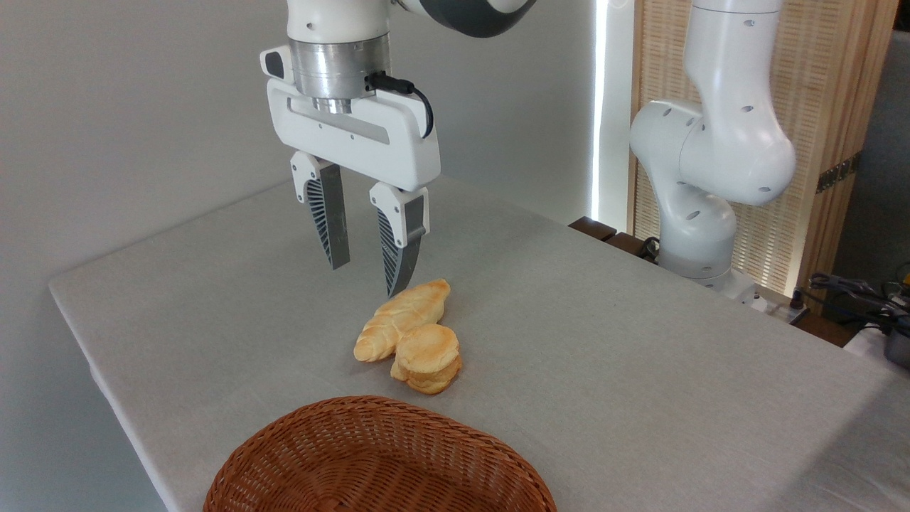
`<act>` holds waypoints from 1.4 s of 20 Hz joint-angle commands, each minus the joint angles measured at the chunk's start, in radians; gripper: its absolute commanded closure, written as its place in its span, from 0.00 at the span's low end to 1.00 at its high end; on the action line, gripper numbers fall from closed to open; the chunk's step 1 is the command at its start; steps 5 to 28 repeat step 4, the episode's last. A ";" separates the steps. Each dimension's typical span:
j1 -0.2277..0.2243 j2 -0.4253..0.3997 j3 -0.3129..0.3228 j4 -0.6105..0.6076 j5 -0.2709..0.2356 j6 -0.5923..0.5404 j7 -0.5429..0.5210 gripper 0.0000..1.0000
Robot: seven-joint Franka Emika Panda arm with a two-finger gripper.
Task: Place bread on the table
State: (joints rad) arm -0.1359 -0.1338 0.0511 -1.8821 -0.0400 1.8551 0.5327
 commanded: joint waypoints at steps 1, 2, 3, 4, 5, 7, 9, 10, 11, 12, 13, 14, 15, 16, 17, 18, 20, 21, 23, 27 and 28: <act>-0.007 -0.003 0.018 0.015 -0.040 -0.028 0.006 0.00; -0.007 -0.003 0.016 0.018 -0.040 -0.028 0.007 0.00; -0.007 -0.003 0.016 0.018 -0.040 -0.028 0.006 0.00; -0.007 -0.001 0.016 0.018 -0.040 -0.024 0.003 0.00; -0.007 -0.001 0.016 0.018 -0.040 -0.024 0.003 0.00; -0.007 -0.001 0.016 0.018 -0.040 -0.024 0.003 0.00; -0.007 -0.001 0.016 0.018 -0.040 -0.024 0.003 0.00; -0.007 -0.001 0.016 0.018 -0.040 -0.024 0.003 0.00; -0.007 -0.001 0.016 0.018 -0.040 -0.024 0.003 0.00; -0.007 -0.001 0.016 0.018 -0.040 -0.024 0.003 0.00; -0.007 -0.001 0.016 0.018 -0.040 -0.024 0.003 0.00; -0.007 -0.001 0.016 0.018 -0.040 -0.024 0.003 0.00; -0.007 -0.001 0.016 0.018 -0.040 -0.024 0.003 0.00; -0.007 -0.001 0.016 0.018 -0.040 -0.024 0.003 0.00; -0.007 -0.001 0.016 0.018 -0.040 -0.024 0.003 0.00; -0.007 -0.001 0.016 0.018 -0.040 -0.024 0.003 0.00; -0.007 -0.001 0.016 0.018 -0.040 -0.024 0.003 0.00; -0.007 -0.001 0.016 0.018 -0.040 -0.024 0.003 0.00; -0.007 -0.001 0.016 0.018 -0.040 -0.024 0.003 0.00; -0.007 -0.001 0.016 0.018 -0.040 -0.024 0.003 0.00; -0.007 -0.001 0.016 0.018 -0.040 -0.024 0.003 0.00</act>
